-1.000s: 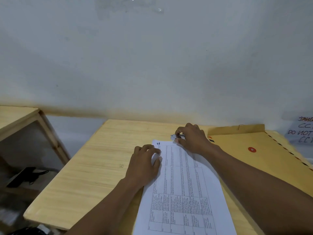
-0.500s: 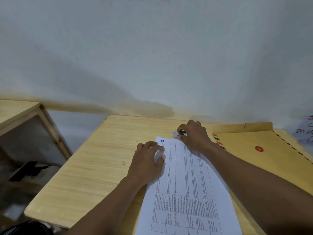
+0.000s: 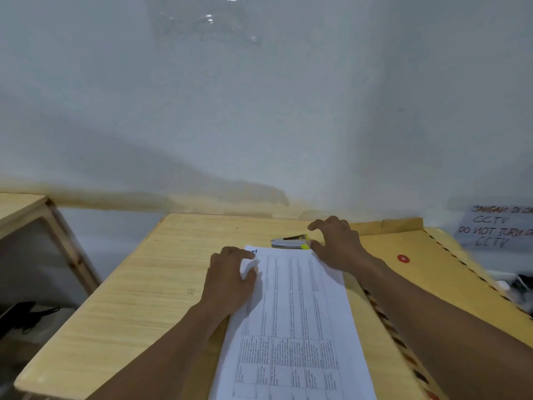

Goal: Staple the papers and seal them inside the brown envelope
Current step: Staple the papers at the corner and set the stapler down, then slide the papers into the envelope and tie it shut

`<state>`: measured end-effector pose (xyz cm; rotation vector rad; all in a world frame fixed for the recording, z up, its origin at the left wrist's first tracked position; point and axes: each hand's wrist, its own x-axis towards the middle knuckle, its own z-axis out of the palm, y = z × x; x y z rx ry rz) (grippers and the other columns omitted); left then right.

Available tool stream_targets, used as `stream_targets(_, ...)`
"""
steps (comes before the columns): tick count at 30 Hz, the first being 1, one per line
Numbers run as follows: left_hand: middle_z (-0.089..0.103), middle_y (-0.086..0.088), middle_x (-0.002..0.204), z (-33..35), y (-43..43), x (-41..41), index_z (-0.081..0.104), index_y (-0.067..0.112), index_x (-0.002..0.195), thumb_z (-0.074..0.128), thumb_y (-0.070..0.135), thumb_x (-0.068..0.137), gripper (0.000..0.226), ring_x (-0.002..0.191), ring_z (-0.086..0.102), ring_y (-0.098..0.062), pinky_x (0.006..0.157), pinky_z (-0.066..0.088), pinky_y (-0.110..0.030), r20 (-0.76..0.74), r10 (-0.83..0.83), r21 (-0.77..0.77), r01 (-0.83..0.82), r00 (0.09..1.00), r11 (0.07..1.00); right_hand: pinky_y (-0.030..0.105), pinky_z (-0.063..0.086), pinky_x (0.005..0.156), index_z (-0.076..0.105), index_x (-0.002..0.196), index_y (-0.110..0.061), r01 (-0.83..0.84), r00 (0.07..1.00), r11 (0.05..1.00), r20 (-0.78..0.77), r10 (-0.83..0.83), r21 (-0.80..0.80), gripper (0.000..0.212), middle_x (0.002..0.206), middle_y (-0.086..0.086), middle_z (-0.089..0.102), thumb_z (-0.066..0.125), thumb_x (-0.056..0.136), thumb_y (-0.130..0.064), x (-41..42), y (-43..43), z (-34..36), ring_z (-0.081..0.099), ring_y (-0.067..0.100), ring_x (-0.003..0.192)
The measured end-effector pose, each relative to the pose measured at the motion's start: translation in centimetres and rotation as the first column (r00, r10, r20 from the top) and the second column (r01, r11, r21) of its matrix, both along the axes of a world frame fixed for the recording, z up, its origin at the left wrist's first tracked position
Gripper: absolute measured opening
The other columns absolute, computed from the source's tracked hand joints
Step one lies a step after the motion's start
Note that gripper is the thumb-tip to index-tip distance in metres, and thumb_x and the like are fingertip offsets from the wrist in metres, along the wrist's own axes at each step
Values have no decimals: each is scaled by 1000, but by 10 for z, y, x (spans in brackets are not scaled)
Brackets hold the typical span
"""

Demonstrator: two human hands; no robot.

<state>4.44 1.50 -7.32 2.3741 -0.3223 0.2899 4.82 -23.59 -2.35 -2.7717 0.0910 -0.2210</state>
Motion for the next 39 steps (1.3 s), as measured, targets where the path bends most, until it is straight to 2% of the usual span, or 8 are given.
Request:
stream_targets(3,59,3,124,16,-27,-4,68,28,116,64,30,92,25,117,48,-26,91,42,-35,75,-18,72,13,997,997,44,35,104,52,134,-29,126,990,992,-67,-127,-26,42,141,5,44,55,95,-44,-37,-45,10,36,30,136)
stream_targets(7,55,5,137,25,-81,-24,62,29,126,60,34,94,32,130,42,-24,105,36,-36,22,-231,193,223,973,956,48,42,104,48,138,-28,227,952,973,-206,-228,-27,56,145,8,43,60,89,-53,-85,-90,3,40,32,132)
stream_targets(14,57,6,140,11,-144,-45,60,30,133,55,36,93,41,127,47,-23,101,43,-39,-73,-441,290,442,894,849,46,36,104,42,144,-31,231,940,970,-237,-244,-82,64,148,4,37,55,88,-60,-121,-105,-16,34,28,136)
stream_targets(18,60,10,137,5,-158,-46,64,34,126,48,51,91,42,123,50,-21,99,43,-40,-18,-479,418,442,878,794,48,34,105,43,142,-33,236,945,965,-204,-255,-113,65,148,2,37,56,86,-63,-123,-104,-19,32,27,137)
stream_targets(23,52,12,146,5,-163,-41,65,34,124,47,51,92,41,139,37,-19,110,31,-40,55,-513,525,413,856,745,48,33,106,44,140,-34,237,942,967,-222,-253,-94,64,148,2,37,58,85,-63,-122,-107,-18,31,26,138)
stream_targets(30,70,6,119,20,-182,-57,72,28,113,51,35,89,32,112,59,-14,99,46,-37,20,-673,475,585,739,657,47,40,101,45,138,-27,309,913,944,-243,-328,-115,63,145,6,41,55,87,-63,-123,-121,-13,37,29,134)
stream_targets(34,66,1,125,21,-202,-70,70,25,120,54,26,91,33,108,63,-19,94,51,-38,-32,-725,426,666,688,613,50,38,104,39,146,-26,366,884,919,-253,-393,-146,67,149,8,37,50,90,-60,-130,-140,-13,32,32,138)
stream_targets(39,65,1,123,15,-214,-72,67,25,124,51,25,91,36,111,58,-19,94,51,-39,-50,-722,350,689,690,635,64,35,104,38,140,-41,449,823,886,-331,-461,-119,54,148,7,30,49,90,-58,-139,-160,-15,31,37,137)
